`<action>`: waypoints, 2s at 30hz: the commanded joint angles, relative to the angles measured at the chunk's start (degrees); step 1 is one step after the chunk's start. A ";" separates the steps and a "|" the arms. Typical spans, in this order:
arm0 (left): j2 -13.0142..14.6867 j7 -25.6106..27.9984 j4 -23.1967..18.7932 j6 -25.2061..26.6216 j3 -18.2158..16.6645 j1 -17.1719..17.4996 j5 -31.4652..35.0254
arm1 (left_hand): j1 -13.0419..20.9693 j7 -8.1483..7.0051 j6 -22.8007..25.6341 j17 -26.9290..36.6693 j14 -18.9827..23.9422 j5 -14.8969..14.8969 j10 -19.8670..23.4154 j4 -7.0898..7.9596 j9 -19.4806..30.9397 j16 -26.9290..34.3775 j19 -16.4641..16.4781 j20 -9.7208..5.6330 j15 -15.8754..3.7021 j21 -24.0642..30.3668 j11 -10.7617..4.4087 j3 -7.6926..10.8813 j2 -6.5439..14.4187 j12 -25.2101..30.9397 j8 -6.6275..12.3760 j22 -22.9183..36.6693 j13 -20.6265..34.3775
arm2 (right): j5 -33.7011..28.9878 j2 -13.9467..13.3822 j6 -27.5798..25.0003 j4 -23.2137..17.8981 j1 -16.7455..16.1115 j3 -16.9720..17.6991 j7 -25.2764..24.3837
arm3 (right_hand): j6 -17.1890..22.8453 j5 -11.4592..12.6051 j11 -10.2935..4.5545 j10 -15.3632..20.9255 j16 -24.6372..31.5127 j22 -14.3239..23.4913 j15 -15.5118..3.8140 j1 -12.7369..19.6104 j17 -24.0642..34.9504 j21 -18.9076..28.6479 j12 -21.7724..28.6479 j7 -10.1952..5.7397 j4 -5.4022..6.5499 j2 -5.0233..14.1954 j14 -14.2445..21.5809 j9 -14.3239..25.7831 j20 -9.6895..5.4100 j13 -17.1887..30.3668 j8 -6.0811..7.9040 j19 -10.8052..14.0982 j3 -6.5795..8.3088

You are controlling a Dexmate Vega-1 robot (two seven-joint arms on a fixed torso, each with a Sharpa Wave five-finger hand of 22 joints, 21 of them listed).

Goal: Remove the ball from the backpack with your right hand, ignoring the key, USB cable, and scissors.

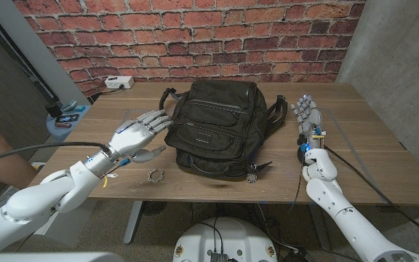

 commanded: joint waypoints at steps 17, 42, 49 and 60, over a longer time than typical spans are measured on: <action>5.40 6.85 2.56 9.24 12.12 -7.75 -2.62 | 4.26 -0.42 3.09 0.62 2.20 0.40 1.83 -0.32 1.12 0.83 1.92 -0.18 -0.92 0.47 -0.48 -0.01 1.05 2.70 1.87 0.09 1.86 | 1.16 -2.12 -3.30 -0.67 -0.42 0.64 0.65 | 0.65 0.30 0.11 0.73 0.48 0.19 0.14 0.61 0.14 0.34 0.41 -0.11 -0.02 -0.01 0.46 0.17 -0.73 0.28 0.30 0.51 0.26; 4.95 13.38 6.37 12.17 22.86 -15.88 -7.98 | 8.96 -5.60 22.21 2.19 16.17 -0.72 16.01 0.37 3.28 4.87 8.62 -0.15 -6.18 2.06 -6.79 -5.09 1.69 14.16 12.19 0.27 7.65 | 1.12 -2.15 -4.07 -0.52 -0.33 0.39 0.76 | 0.70 0.30 -0.06 0.84 0.53 0.19 0.10 0.59 0.18 0.35 0.40 -0.08 -0.02 -0.01 0.47 0.17 -0.72 0.29 0.26 0.60 0.30; 4.81 14.55 6.90 13.51 24.78 -17.22 -8.35 | 9.30 -5.68 23.19 1.93 17.34 -0.57 16.58 0.42 3.08 4.81 9.17 0.11 -5.50 2.19 -6.69 -5.34 1.60 14.52 12.65 0.29 7.89 | 0.97 -2.17 -4.23 -0.25 0.00 0.14 1.05 | 0.75 0.31 -0.08 0.79 0.56 0.19 0.14 0.59 0.19 0.36 0.37 -0.10 -0.02 0.01 0.52 0.17 -0.77 0.30 0.27 0.63 0.32; 4.20 16.01 8.59 12.91 28.37 -21.42 -8.25 | 9.56 -4.99 23.91 1.91 18.03 -0.38 17.36 0.67 2.79 4.62 9.24 0.08 -6.01 2.10 -6.63 -5.73 2.08 15.01 13.02 0.31 8.18 | 0.97 -2.44 -4.96 -0.33 0.07 -0.12 1.18 | 1.01 0.32 0.05 1.05 0.58 0.19 0.09 0.63 0.19 0.36 0.45 -0.13 -0.06 0.00 0.56 0.17 -0.81 0.30 0.33 0.68 0.36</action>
